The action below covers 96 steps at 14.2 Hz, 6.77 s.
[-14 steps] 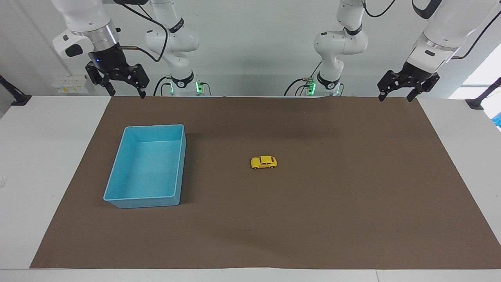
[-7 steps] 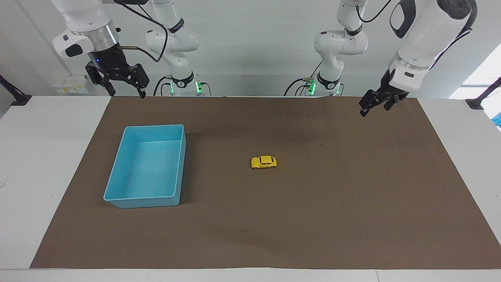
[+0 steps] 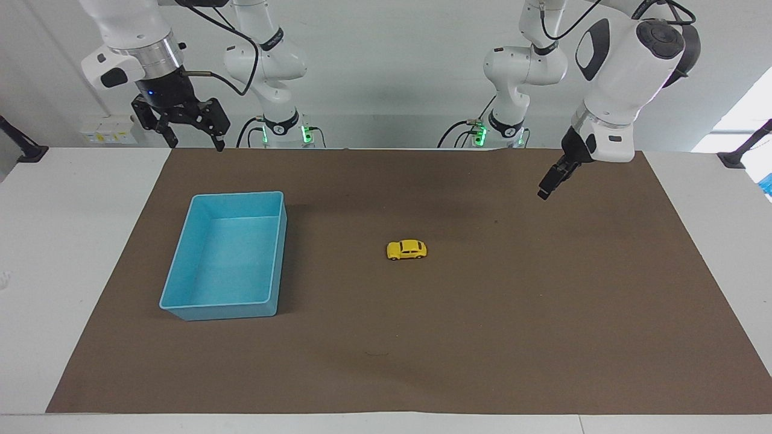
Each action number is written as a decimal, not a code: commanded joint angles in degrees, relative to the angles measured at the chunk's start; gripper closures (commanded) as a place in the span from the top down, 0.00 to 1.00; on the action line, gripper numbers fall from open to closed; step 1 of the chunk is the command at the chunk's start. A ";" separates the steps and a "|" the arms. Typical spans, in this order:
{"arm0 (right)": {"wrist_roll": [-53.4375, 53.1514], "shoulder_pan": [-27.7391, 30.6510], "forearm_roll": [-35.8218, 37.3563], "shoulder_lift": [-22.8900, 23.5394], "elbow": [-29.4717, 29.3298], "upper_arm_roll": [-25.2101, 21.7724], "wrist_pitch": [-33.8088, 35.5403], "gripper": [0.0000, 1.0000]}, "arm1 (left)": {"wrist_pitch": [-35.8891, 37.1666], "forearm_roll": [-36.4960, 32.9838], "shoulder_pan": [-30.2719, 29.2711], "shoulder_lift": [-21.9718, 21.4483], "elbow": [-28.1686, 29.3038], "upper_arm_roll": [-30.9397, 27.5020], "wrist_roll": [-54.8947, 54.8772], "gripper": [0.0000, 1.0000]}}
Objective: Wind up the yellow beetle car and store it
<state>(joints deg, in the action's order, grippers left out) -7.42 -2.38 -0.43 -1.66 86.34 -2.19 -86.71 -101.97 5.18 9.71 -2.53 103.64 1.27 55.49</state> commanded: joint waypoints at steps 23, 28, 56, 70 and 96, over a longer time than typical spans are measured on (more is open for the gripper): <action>1.18 0.71 -0.45 -0.63 0.14 0.17 0.31 1.00 | -25.72 0.35 25.62 23.26 0.68 -0.83 73.45 1.00; 1.27 0.71 -0.45 -0.63 0.14 0.17 0.31 1.00 | -29.25 0.70 27.38 26.79 -0.98 -0.74 75.56 1.00; 1.27 0.71 -0.45 -0.63 0.14 0.17 0.31 1.00 | -30.84 0.79 25.27 27.49 1.47 -0.83 66.14 0.05; 1.18 0.71 -0.45 -0.63 0.14 0.17 0.31 1.00 | -30.66 0.27 15.87 26.97 5.25 -1.18 61.68 0.08; 1.18 0.71 -0.45 -0.63 0.14 0.17 0.31 1.00 | -23.89 -0.26 15.34 23.27 0.07 -1.18 61.59 1.00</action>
<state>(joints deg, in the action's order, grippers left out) -7.42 -2.38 -0.43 -1.66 86.34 -2.20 -86.71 -127.41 5.69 25.71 21.11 104.49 -0.22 117.73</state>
